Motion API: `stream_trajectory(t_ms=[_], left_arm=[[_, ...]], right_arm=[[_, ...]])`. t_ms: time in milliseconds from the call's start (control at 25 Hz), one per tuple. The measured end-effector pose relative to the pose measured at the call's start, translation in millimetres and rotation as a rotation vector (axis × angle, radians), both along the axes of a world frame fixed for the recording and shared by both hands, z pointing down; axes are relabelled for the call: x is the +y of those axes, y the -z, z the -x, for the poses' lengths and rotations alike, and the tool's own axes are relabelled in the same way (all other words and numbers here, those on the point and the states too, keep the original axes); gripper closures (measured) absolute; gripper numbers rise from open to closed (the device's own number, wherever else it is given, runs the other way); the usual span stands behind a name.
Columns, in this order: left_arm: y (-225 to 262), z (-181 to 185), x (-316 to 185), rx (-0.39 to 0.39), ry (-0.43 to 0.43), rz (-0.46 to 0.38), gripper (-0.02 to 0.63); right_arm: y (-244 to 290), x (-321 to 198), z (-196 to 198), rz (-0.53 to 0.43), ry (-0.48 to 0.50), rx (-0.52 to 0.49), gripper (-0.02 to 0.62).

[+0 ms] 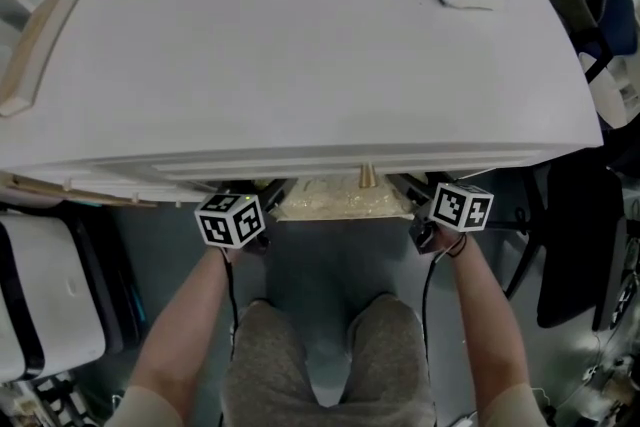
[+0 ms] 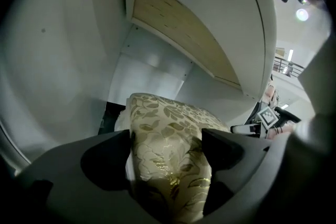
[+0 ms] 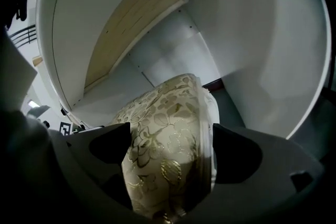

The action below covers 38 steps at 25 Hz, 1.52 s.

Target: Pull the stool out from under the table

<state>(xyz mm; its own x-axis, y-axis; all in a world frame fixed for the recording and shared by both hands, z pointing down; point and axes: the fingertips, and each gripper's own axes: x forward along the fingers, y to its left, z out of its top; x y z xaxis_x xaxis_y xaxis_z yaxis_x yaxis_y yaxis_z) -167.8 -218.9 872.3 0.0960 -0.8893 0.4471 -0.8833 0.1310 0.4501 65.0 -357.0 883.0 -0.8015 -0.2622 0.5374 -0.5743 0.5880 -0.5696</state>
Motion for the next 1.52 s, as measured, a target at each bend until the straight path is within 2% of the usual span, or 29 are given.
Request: stream_trajectory(t_ms=[280, 360, 640, 920, 1240, 1520], left_arm=[[2, 5, 3, 0.041, 0.018, -0.041, 0.192], [2, 4, 4, 0.031, 0.010, -0.039, 0.192], [2, -16, 35, -0.012, -0.039, 0.006, 0.192], [24, -45, 93, 0.016, -0.067, 0.096, 0.192], [97, -83, 153, 0.062, -0.101, 0.148, 0.192], [193, -109, 187, 0.063, -0.094, 0.127, 0.192]], right_arm=[[-3, 3, 2, 0.029, 0.000, -0.025, 0.120], [-3, 6, -1, 0.033, -0.018, -0.026, 0.120], [-1, 51, -27, 0.056, -0.062, -0.025, 0.121], [21, 115, -58, 0.144, -0.087, 0.033, 0.121], [99, 185, -101, 0.191, -0.119, 0.080, 0.121], [198, 216, -126, 0.159, -0.110, 0.081, 0.121]])
